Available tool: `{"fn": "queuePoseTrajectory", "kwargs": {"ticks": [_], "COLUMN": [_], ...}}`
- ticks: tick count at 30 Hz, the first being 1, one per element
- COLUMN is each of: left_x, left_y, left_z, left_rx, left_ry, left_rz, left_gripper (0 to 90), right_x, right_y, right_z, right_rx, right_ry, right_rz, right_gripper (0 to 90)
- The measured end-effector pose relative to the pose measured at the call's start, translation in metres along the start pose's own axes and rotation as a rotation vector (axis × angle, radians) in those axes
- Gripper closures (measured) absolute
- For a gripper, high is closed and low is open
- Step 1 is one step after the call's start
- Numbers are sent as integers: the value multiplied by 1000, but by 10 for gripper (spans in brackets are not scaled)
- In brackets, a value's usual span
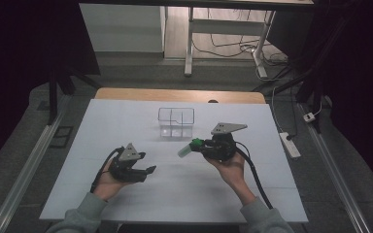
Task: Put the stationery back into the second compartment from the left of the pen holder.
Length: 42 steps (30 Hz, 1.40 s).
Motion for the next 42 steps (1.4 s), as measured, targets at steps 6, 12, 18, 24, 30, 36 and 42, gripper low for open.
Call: {"fn": "queuePoseTrajectory", "kwargs": {"ticks": [6, 12, 18, 24, 30, 36, 42], "left_x": [5, 10, 14, 18, 19, 19, 20], "left_y": [-13, -24, -32, -37, -40, -40, -40], "left_z": [16, 30, 43, 50, 54, 56, 58], "left_rx": [4, 6, 6, 9, 12, 21, 29], "left_ry": [-20, -50, -79, -97, -103, -103, -104], "left_rz": [-15, -29, -47, -60, -64, -59, -62], "left_gripper": [339, 324, 314, 307, 299, 287, 278], "right_x": [-1, -1, -1, -1, 1, -4, -7], "right_y": [-3, -7, -12, -17, -21, -23, -23], "right_z": [-1, -3, -6, -11, -18, -25, -38], "right_rx": [-2, -14, -27, -44, -68, -96, -114], "right_ry": [-8, -11, -15, -24, -32, -20, -13], "right_rz": [10, 15, 22, 30, 32, 42, 56], "right_gripper": [740, 740, 740, 740, 740, 740, 740]}}
Point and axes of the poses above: each handheld gripper's, and its own axes: y roughly forward along the jaws, z roughly out of its underside, x roughly to its left, the point moved 3 cm from there along y, roughly forward along the jaws, and after that the axes turned 8 degrees about y, right-handed, at the moved point
